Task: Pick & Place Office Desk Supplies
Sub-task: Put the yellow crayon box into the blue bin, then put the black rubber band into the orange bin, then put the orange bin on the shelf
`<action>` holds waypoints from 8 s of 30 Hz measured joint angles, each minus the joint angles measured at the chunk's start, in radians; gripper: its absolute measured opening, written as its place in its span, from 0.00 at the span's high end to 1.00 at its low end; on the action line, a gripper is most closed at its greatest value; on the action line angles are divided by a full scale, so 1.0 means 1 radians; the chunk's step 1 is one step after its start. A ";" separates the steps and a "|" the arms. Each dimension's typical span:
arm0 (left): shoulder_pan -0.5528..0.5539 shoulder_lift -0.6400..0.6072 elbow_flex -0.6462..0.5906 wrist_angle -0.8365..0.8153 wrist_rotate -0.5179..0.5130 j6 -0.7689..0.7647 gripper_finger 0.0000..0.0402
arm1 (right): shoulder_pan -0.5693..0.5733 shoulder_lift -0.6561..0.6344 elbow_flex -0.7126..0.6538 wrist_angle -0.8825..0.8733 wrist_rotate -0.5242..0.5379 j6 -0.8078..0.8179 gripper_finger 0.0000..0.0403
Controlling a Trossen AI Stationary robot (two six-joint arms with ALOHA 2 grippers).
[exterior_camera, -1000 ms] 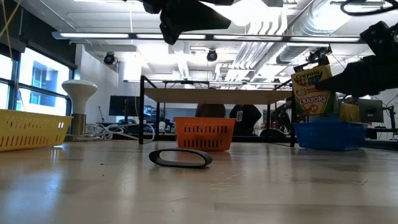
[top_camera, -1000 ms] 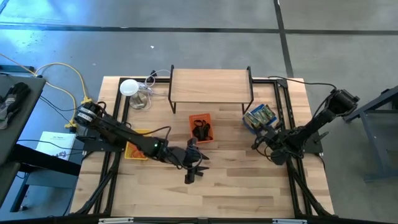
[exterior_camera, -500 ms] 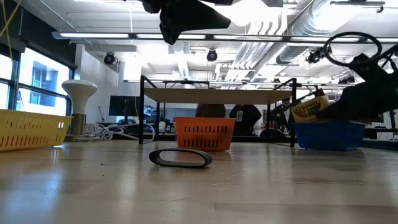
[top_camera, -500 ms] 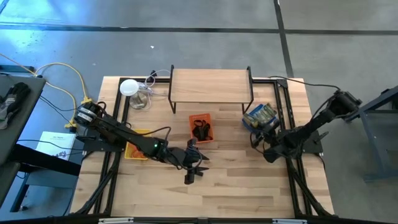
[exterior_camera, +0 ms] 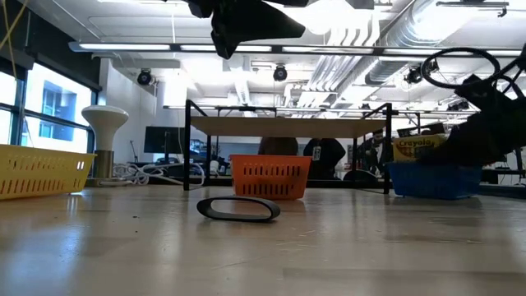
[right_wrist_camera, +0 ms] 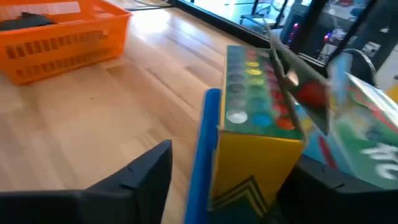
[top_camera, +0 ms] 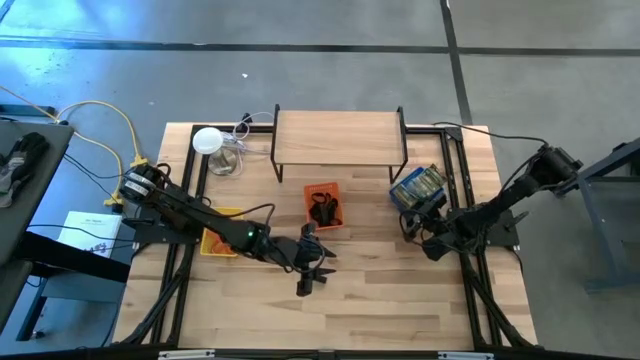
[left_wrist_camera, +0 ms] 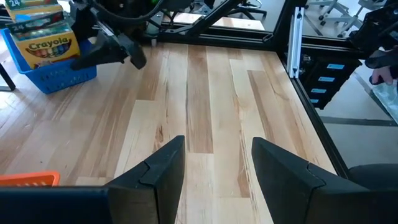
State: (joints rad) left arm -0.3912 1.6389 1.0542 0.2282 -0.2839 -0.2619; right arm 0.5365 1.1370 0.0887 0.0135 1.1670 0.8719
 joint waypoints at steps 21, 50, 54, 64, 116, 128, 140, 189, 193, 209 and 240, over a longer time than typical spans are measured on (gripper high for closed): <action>0.000 0.000 0.000 0.000 0.000 -0.021 0.55 | 0.001 -0.210 0.223 -0.006 0.057 -0.601 0.46; -0.101 0.244 -0.002 -0.220 -0.083 0.160 0.55 | 0.174 0.009 0.309 0.605 -0.620 -0.577 0.49; -0.094 0.277 0.000 -0.216 -0.082 0.116 0.55 | 0.184 0.085 0.309 0.694 -0.622 -0.578 0.49; -0.108 0.299 0.002 -0.211 -0.106 0.076 0.69 | 0.184 0.143 0.309 0.815 -0.653 -0.573 0.49; 0.362 0.060 0.003 -0.302 0.012 -0.030 0.75 | 0.218 0.147 0.309 0.701 -0.646 -0.521 0.49; 0.319 -0.004 0.002 -0.313 -0.005 -0.024 0.74 | 0.161 0.147 0.311 0.673 -0.527 -0.642 0.49; 0.110 -0.251 0.004 -0.510 -0.006 -0.099 0.74 | -0.137 0.304 0.612 0.208 -0.708 -0.793 0.49; -0.250 -0.217 0.003 -0.544 -0.167 -0.236 0.74 | -0.411 0.770 1.108 -0.302 -0.910 -0.978 0.95; -0.257 -0.217 0.003 -0.544 -0.167 -0.235 0.74 | -0.411 0.769 1.108 -0.302 -0.904 -0.982 0.99; -0.262 -0.217 0.003 -0.543 -0.166 -0.242 0.74 | -0.261 0.745 1.239 -0.526 -0.652 -0.977 0.99; -0.329 -0.217 0.003 -0.565 -0.165 -0.248 0.74 | -0.449 0.745 1.893 -1.040 -0.679 -1.058 0.99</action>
State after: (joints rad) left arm -0.7204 1.4220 1.0573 -0.3367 -0.4492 -0.5095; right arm 0.0875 1.8820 1.9816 -1.0263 0.4883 -0.1856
